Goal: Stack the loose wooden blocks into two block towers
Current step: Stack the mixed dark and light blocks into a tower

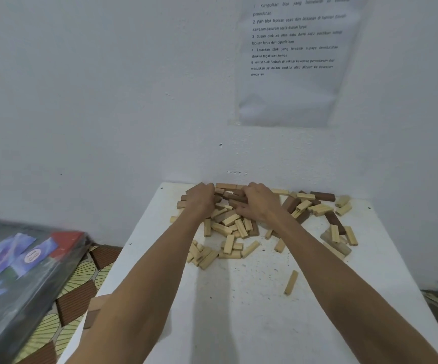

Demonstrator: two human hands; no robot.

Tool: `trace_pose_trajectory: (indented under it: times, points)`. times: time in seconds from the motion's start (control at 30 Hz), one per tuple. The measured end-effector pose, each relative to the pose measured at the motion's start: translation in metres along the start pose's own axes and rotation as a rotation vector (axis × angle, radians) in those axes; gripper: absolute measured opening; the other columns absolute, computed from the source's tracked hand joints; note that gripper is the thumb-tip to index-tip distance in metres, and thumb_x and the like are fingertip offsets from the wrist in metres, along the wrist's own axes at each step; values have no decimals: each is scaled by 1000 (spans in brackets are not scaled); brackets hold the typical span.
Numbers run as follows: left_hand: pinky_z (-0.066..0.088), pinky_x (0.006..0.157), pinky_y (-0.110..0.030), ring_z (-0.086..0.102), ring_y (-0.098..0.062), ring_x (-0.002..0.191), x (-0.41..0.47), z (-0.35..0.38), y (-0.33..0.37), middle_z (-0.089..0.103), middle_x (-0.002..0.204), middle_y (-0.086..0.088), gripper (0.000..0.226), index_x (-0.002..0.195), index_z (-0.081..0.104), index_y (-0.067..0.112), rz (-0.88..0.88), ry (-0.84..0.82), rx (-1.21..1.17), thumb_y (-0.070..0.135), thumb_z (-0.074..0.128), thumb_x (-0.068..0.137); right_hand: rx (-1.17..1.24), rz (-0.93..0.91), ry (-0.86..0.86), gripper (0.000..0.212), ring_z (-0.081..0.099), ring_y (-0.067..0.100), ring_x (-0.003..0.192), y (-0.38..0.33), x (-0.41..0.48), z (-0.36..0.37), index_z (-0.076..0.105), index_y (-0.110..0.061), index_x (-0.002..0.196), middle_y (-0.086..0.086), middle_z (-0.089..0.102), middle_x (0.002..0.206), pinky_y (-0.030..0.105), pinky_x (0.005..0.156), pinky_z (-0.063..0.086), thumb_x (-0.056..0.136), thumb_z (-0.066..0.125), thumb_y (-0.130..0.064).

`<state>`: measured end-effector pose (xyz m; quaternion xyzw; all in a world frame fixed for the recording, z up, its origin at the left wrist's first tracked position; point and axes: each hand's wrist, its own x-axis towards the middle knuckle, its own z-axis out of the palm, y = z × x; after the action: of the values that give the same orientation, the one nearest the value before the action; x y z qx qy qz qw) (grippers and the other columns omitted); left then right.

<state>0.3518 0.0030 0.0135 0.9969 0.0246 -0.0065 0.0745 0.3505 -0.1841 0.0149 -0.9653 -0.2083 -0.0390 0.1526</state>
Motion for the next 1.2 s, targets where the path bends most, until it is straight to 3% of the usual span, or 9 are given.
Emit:
trace_pose_trajectory:
  times: [0.2, 0.4, 0.53, 0.67, 0.83, 0.93, 1.0, 1.1, 1.2]
  points:
    - [45, 66, -33, 62, -27, 84, -21, -14, 14, 68, 100, -11, 24, 108, 67, 5, -45, 64, -243, 26, 57, 101, 56, 68, 79, 36, 59, 24, 89, 2, -30, -19, 64, -10, 104, 6, 64, 98, 36, 68, 52, 82, 71, -38]
    - [50, 84, -34, 65, -31, 110, -86, -19, 47, 71, 119, -13, 42, 136, 64, 19, 9, 17, -501, 16, 64, 94, 223, 189, 173, 28, 64, 23, 89, -7, -95, -29, 68, -12, 101, 4, 68, 91, 37, 68, 55, 84, 76, -33]
    - [45, 79, -32, 56, -27, 113, -154, -11, 62, 70, 105, -14, 29, 118, 71, 7, 41, 6, -498, 13, 65, 90, 327, 247, 191, 33, 68, 15, 82, -27, -160, -28, 73, -16, 105, 0, 74, 89, 27, 62, 50, 86, 75, -44]
    - [51, 86, -35, 56, -27, 109, -227, 10, 56, 55, 109, -14, 21, 109, 68, 5, 10, -34, -521, 11, 66, 89, 414, 328, 132, 38, 68, 12, 79, -47, -230, -13, 74, -19, 102, -3, 75, 85, 27, 67, 54, 86, 72, -54]
    - [34, 64, -15, 55, -23, 98, -287, 34, 47, 52, 104, -6, 20, 94, 60, 16, 40, -128, -497, 28, 74, 88, 474, 386, 73, 34, 64, 8, 80, -68, -287, 7, 69, -22, 89, -11, 68, 82, 26, 66, 54, 86, 71, -56]
    - [42, 72, -17, 57, -21, 96, -308, 39, 42, 50, 109, -4, 39, 111, 66, 10, 54, -115, -515, 37, 78, 86, 448, 417, 71, 42, 64, 8, 80, -75, -305, 7, 65, -23, 93, -10, 68, 76, 32, 71, 56, 88, 62, -64]
    - [48, 81, -25, 58, -19, 92, -318, 39, 40, 48, 119, -2, 56, 125, 64, 10, 76, -122, -495, 44, 79, 84, 435, 417, 59, 50, 65, 10, 85, -76, -315, 4, 62, -21, 109, -10, 69, 81, 32, 76, 55, 89, 59, -67]
    - [43, 86, -23, 52, -13, 97, -324, 40, 36, 36, 142, 4, 83, 153, 44, 19, 147, -186, -470, 43, 80, 83, 375, 415, 57, 52, 63, 14, 96, -70, -327, 2, 60, -17, 125, -8, 64, 95, 29, 81, 49, 96, 55, -59]
    - [46, 93, -26, 51, -13, 108, -324, 42, 30, 26, 153, 11, 98, 161, 30, 30, 218, -210, -485, 46, 82, 79, 344, 377, 34, 43, 60, 15, 100, -59, -334, -2, 58, -20, 133, -9, 62, 98, 29, 85, 47, 102, 50, -49]
